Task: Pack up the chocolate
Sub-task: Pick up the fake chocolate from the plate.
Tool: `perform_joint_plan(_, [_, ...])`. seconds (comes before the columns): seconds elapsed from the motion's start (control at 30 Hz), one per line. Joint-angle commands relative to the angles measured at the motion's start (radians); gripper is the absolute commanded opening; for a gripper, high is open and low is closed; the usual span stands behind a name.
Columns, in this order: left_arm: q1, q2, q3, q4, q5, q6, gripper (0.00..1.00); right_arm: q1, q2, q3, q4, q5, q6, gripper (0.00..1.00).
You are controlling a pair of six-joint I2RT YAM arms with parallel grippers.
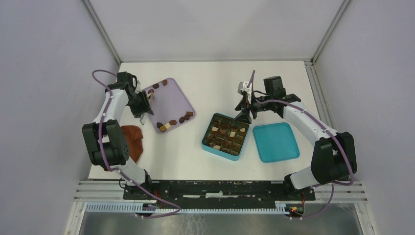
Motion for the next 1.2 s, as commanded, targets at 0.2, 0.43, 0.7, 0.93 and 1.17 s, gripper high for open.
perform_joint_plan(0.2, [-0.002,-0.02,-0.007,0.001,0.07,0.047,0.44,-0.007,0.006,0.009,0.0,-0.03,-0.019,0.64])
perform_joint_plan(0.43, [-0.013,-0.011,-0.016,-0.002,0.016,0.037,0.42,-0.007,0.011,0.012,-0.007,-0.036,-0.025,0.64])
perform_joint_plan(0.7, [-0.025,0.014,-0.003,-0.004,-0.011,0.031,0.35,-0.007,0.013,0.015,-0.014,-0.039,-0.031,0.64])
perform_joint_plan(0.93, [-0.03,0.028,0.001,-0.005,-0.004,0.03,0.12,-0.008,0.017,0.015,-0.017,-0.038,-0.034,0.64])
perform_joint_plan(1.17, [-0.031,-0.015,0.003,-0.014,0.021,0.022,0.02,-0.008,0.02,0.016,-0.021,-0.038,-0.037,0.64])
